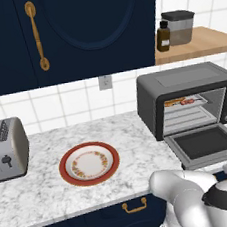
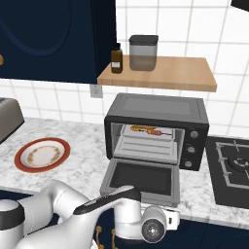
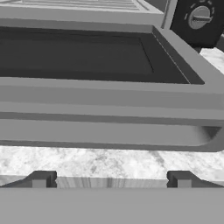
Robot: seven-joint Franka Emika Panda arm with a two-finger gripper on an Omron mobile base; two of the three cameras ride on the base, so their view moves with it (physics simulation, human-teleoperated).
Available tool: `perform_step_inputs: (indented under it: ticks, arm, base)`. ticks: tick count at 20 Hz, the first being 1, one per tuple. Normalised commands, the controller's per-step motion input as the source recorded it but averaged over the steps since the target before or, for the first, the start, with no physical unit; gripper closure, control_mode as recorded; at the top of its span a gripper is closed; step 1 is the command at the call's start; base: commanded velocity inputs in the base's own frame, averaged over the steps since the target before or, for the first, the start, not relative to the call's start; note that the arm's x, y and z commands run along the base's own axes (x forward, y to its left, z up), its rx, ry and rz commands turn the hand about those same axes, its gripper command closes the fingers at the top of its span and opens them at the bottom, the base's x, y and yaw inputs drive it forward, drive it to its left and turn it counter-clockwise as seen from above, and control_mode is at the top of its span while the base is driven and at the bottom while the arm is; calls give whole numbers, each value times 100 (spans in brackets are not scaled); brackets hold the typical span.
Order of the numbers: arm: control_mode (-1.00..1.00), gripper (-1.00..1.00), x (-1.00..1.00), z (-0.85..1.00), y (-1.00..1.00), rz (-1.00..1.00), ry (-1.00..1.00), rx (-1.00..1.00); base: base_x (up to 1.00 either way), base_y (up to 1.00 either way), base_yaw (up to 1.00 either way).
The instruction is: Pick up the kebab skewer and baguette bread, and place them inside the toaster oven. Close the toaster oven door and start by setting the timer.
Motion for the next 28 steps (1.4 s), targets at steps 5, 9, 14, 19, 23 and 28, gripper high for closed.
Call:
perform_step_inputs:
  ticks: [5,9,14,19,23,28]
  arm:
    - [-100,-100,11,-10,0,0,0,1]
    - [-100,-100,26,-3,0,0,0,1]
    - [-100,-100,15,2,0,0,0,2]
    - [-100,-100,0,0,0,0,0,0]
    - [-100,-100,9,0,1,0,0,0]
    - [-100,-100,29,0,0,0,0,0]
  base:
    - [0,0,0]
    - [0,0,0]
    - [0,0,0]
    - [0,0,0]
    - [0,0,0]
    - [0,0,0]
